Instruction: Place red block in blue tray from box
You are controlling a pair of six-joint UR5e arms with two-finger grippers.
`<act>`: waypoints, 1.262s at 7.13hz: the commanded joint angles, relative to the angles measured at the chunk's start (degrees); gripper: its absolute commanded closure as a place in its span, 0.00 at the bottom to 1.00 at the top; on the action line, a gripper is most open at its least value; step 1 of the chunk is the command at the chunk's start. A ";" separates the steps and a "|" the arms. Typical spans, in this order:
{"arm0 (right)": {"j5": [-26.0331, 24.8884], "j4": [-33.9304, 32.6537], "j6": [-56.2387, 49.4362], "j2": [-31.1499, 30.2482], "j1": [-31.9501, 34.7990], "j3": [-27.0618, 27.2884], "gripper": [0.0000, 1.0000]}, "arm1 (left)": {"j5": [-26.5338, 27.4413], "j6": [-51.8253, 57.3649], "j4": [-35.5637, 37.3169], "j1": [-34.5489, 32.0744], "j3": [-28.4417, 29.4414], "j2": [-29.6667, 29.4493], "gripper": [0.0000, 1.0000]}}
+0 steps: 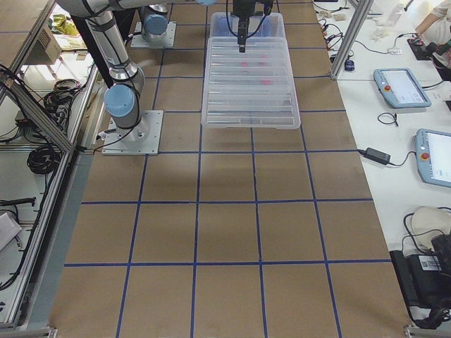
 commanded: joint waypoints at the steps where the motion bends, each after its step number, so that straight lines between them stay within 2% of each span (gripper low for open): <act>1: -1.38 0.04 0.02 -0.10 0.04 0.01 0.00 | -0.03 -0.48 1.36 0.00 -1.00 -0.12 0.00; 4: -0.95 0.65 0.02 -0.10 0.04 0.19 0.00 | 0.76 -0.31 0.93 -0.17 2.05 2.50 0.00; 6: -0.69 0.39 0.11 -0.10 0.04 0.10 0.00 | 3.38 -3.19 -8.78 -0.87 9.95 6.79 0.00; 9: -0.60 0.48 0.20 -0.10 0.04 0.10 0.00 | 2.70 -12.06 -16.01 -5.42 10.69 16.81 0.00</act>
